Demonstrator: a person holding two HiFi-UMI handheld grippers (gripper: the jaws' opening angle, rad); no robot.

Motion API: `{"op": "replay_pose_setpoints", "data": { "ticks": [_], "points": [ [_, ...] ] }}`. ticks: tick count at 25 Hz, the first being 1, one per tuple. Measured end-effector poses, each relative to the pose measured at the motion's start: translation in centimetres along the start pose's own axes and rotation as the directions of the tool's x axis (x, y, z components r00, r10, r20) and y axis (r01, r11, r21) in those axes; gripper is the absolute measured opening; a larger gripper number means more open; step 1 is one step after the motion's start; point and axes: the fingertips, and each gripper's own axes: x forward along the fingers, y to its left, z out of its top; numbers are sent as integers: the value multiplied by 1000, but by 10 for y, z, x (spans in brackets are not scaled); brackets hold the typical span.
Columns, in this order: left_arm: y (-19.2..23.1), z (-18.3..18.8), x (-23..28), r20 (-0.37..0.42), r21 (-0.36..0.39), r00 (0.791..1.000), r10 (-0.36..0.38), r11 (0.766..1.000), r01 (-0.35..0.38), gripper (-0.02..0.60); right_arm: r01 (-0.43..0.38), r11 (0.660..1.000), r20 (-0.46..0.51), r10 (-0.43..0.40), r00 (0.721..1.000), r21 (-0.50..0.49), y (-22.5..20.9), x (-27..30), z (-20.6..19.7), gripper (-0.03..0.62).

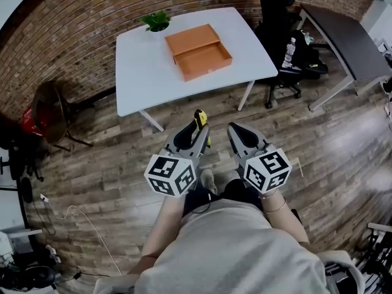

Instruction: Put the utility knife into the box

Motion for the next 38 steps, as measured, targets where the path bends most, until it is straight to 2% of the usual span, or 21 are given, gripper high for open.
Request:
{"op": "replay_pose_setpoints", "data": {
  "ticks": [7, 14, 20, 28, 38],
  "points": [
    [29, 4, 21, -17, -25, 1000, -14, 1000, 14, 110, 8, 999, -26, -7, 1000, 34, -13, 33, -1, -2],
    [71, 9, 53, -35, -37, 999, 24, 999, -25, 110, 10, 999, -14, -10, 1000, 52, -45, 78, 14, -2],
    [112, 27, 98, -42, -18, 997, 72, 997, -73, 110, -31, 996, -18, 32, 999, 86, -82, 133, 27, -2],
    [170, 75, 187, -27, 9, 992, 125, 992, -125, 110, -96, 994, -54, 98, 994, 44, -147, 217, 64, -2],
    [220, 112, 258, -30, 87, 976, 215, 973, -212, 110, -143, 988, -60, 146, 987, 61, -209, 275, 90, -2]
  ]
}}
